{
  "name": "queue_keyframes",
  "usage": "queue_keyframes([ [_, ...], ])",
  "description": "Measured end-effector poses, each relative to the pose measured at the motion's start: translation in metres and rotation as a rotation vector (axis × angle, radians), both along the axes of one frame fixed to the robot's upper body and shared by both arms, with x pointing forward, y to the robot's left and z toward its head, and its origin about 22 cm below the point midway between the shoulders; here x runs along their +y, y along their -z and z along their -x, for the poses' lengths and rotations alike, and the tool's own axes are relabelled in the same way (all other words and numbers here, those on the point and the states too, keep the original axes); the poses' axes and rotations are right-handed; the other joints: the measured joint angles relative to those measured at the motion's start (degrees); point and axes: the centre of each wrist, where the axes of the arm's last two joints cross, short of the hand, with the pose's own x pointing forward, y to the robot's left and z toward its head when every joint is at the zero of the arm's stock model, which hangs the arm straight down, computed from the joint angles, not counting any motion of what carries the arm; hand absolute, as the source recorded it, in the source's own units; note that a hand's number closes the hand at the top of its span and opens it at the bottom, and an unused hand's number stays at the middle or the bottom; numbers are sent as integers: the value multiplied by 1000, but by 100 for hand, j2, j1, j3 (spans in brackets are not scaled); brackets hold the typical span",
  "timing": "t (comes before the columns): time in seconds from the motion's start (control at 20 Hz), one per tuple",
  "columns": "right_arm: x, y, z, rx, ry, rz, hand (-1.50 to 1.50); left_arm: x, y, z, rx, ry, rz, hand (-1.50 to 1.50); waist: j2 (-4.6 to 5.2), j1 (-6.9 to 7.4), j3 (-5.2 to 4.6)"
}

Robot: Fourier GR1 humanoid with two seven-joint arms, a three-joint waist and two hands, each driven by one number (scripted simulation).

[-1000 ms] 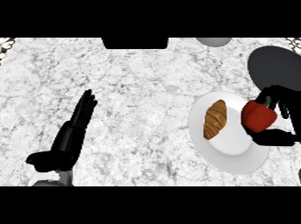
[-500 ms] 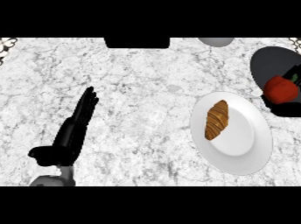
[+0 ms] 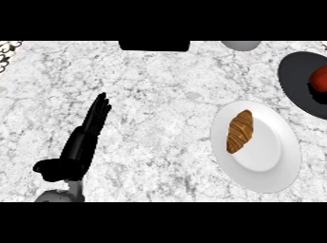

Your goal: Pick the bell pepper from the plate and place it in the pan

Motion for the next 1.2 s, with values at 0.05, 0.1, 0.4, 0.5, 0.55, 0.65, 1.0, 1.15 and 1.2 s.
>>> queue_keyframes([
  [0.05, -6, -2, -4, -22, 18, -13, 150, 0, 1, 0, -2, 5, 0, 0, 11, 26, 3],
  [0.1, -12, -1, -6, -41, 30, -22, 150, -1, 0, 0, -2, 11, 0, 0, 17, 38, 3],
  [0.4, -39, -4, -13, -90, 71, -46, 150, -7, 0, 0, -7, 22, -2, 0, 65, 141, 14],
  [0.5, -47, -7, -12, -102, 81, -52, 150, -6, -1, -2, -10, 30, -2, 0, 90, 179, 19],
  [0.55, -48, -5, -13, -104, 85, -54, 150, -7, -1, -3, -12, 31, -1, 0, 97, 194, 19],
  [0.65, -53, -1, -11, -5, 90, -77, -150, -8, -1, -4, -15, 42, 0, 0, 124, 256, 15],
  [1.0, -48, 15, -13, 330, -30, -120, -150, -13, -2, -7, -27, 70, -3, 0, 183, 413, 25],
  [1.15, -42, 14, -18, 355, -80, -162, -150, -16, -3, -8, -28, 75, 0, 0, 190, 420, 34],
  [1.2, -40, 12, -21, 347, -94, -177, -150, -18, -4, -9, -30, 75, 1, 0, 190, 420, 36],
])
